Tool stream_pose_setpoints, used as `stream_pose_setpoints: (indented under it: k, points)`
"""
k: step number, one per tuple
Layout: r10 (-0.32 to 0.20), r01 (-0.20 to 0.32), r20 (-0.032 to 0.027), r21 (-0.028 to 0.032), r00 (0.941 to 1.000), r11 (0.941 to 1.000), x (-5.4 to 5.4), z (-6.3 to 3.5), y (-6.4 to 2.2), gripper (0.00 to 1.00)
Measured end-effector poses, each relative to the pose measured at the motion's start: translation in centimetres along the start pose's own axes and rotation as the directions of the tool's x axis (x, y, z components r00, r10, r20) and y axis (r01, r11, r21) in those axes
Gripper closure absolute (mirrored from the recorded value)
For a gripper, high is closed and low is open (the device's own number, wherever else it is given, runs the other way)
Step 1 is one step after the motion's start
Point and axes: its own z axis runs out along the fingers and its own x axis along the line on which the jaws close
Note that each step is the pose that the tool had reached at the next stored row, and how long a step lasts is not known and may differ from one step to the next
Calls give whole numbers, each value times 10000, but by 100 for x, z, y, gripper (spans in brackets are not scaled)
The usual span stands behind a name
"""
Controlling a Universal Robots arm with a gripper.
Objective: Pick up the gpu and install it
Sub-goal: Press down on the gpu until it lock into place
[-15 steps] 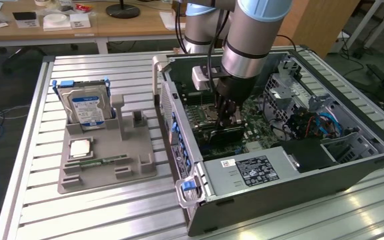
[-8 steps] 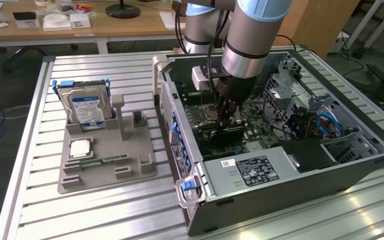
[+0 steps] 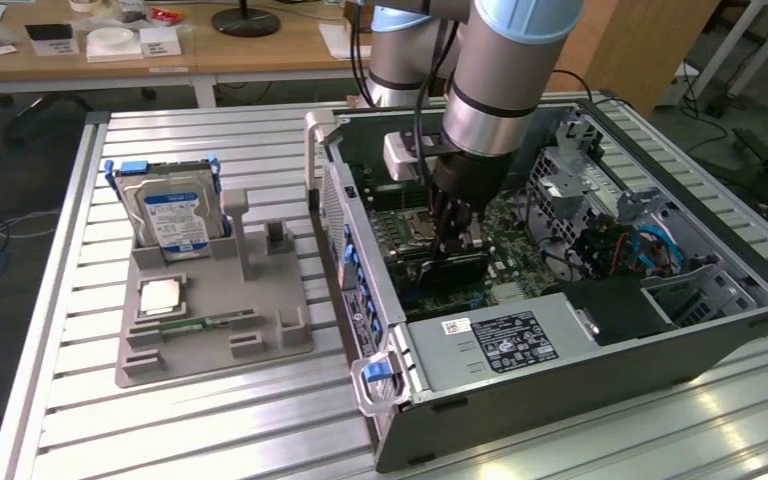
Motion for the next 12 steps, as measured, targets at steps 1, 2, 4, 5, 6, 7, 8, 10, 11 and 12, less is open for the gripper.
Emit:
stream_pose_setpoints:
  k: [1, 2, 4, 5, 6, 7, 8, 10, 11, 12]
  points:
    - [0, 0, -7, -1, 10000, 10000, 0, -24, 0, 89]
    - [1, -1, -22, -7, 10000, 10000, 0, -52, 1, 89]
    - [0, 0, -30, -7, 10000, 10000, -3, -100, 1, 89]
    - [0, 0, -32, -6, 10000, 10000, -4, -122, 1, 89]
    - [-1, 1, -37, -8, 10000, 10000, -5, -148, 1, 89]
    - [-1, 1, -38, -7, 10000, 10000, -6, -173, 1, 89]
    - [-1, 1, -38, -7, 10000, 10000, -7, -199, 1, 89]
    - [-1, 1, -40, -8, 10000, 10000, -9, -254, 2, 89]
    - [-1, 1, -39, -7, 10000, 10000, -10, -274, 2, 89]
    - [-1, 1, -39, -7, 10000, 10000, -12, -297, 2, 89]
